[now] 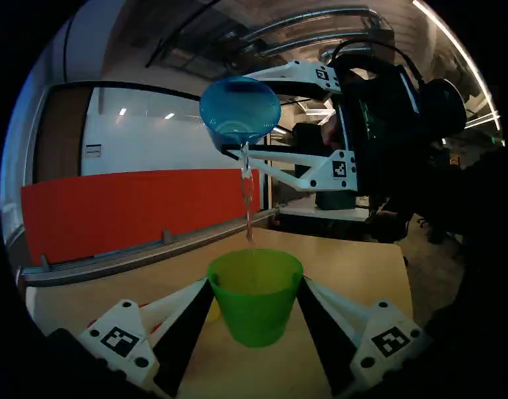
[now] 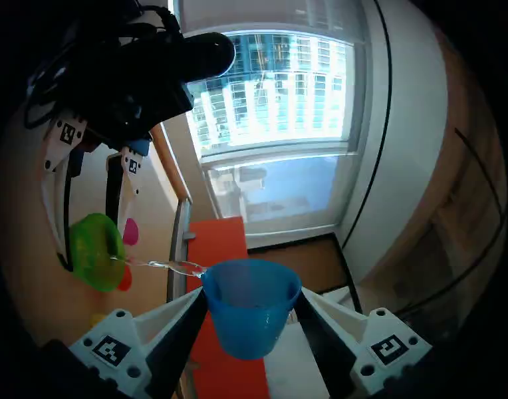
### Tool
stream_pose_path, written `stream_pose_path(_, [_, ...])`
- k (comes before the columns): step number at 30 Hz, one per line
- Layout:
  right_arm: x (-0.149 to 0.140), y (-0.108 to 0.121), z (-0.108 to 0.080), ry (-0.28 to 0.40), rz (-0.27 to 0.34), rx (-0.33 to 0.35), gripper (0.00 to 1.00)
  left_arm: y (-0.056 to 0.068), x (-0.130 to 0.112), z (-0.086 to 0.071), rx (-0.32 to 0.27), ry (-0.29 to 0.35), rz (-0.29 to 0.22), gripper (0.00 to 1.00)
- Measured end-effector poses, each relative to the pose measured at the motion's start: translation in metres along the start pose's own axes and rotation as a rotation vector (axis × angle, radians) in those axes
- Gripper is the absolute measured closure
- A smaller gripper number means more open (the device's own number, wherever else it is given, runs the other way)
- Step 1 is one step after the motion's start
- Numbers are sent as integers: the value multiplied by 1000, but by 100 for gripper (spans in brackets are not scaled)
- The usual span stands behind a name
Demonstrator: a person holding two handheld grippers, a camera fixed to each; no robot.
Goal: Pour water
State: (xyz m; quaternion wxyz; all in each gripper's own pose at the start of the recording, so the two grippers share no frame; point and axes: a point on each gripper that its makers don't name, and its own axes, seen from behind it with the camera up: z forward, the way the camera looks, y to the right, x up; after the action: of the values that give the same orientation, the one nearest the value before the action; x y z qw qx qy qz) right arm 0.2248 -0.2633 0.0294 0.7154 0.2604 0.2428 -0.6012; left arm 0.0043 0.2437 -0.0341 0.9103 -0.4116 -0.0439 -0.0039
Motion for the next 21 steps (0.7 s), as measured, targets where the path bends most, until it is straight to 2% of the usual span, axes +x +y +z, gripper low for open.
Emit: stream_pose_path(21, [8, 4, 2, 2, -118, -10, 11, 4, 2, -1, -7, 6, 0, 15])
